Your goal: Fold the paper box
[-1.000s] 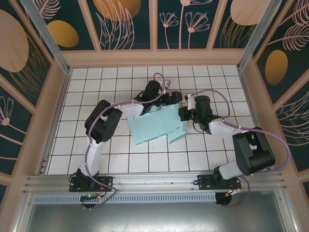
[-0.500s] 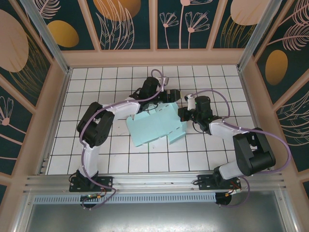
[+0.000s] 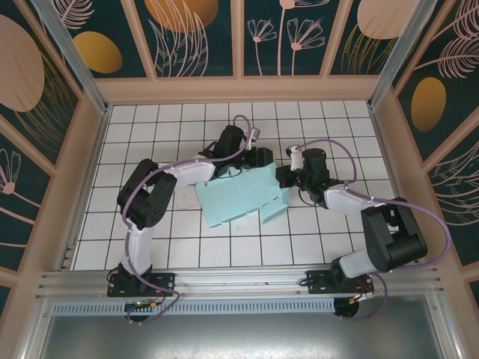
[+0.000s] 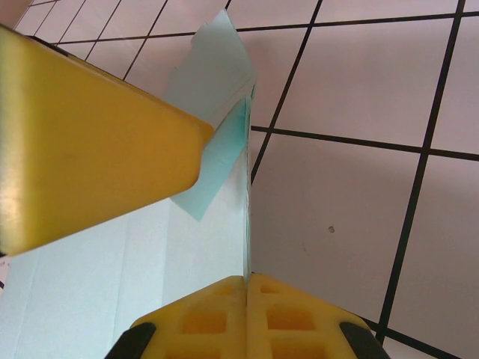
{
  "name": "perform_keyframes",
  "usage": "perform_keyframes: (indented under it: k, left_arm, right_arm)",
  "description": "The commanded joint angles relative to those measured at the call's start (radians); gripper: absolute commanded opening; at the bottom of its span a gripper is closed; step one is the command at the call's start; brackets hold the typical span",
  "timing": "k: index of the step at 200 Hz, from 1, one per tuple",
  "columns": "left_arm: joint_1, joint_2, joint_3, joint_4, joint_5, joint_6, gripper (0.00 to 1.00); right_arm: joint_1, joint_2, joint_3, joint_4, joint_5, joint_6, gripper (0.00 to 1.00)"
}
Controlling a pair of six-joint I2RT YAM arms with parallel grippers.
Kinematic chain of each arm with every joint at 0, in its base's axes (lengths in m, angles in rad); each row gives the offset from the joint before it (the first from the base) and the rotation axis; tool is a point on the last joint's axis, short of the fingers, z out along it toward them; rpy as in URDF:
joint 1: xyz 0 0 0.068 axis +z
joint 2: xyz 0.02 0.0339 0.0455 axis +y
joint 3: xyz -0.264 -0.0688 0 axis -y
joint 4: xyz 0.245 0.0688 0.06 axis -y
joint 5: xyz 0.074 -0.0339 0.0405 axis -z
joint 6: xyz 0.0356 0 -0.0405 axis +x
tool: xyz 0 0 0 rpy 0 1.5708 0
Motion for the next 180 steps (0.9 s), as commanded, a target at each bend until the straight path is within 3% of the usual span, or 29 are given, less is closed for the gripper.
perform_keyframes:
  k: [1,64,94,115,145,180]
  left_arm:
    - [-0.014,-0.003,0.029,0.026,0.047,-0.006,0.47]
    - [-0.014,0.092,0.101,0.000,0.048,-0.011,0.51]
    - [-0.013,0.072,0.110,0.019,0.036,-0.005,0.54]
    - [-0.012,0.002,0.063,0.032,-0.045,0.038,0.56]
    - [0.022,-0.118,-0.034,0.030,-0.140,0.094,0.66]
    - [0.102,-0.178,-0.138,-0.009,-0.135,0.124,0.80]
  right_arm:
    - [0.002,0.011,0.007,0.045,-0.032,0.000,0.00]
    - [0.040,-0.011,0.005,0.048,-0.065,-0.027,0.00]
    - [0.043,-0.002,0.009,0.036,-0.035,-0.029,0.00]
    - [0.036,-0.016,0.004,0.030,0.013,-0.031,0.00]
    - [0.006,-0.053,-0.018,0.036,0.024,-0.026,0.00]
    - [-0.026,-0.066,-0.035,0.038,-0.002,-0.019,0.00]
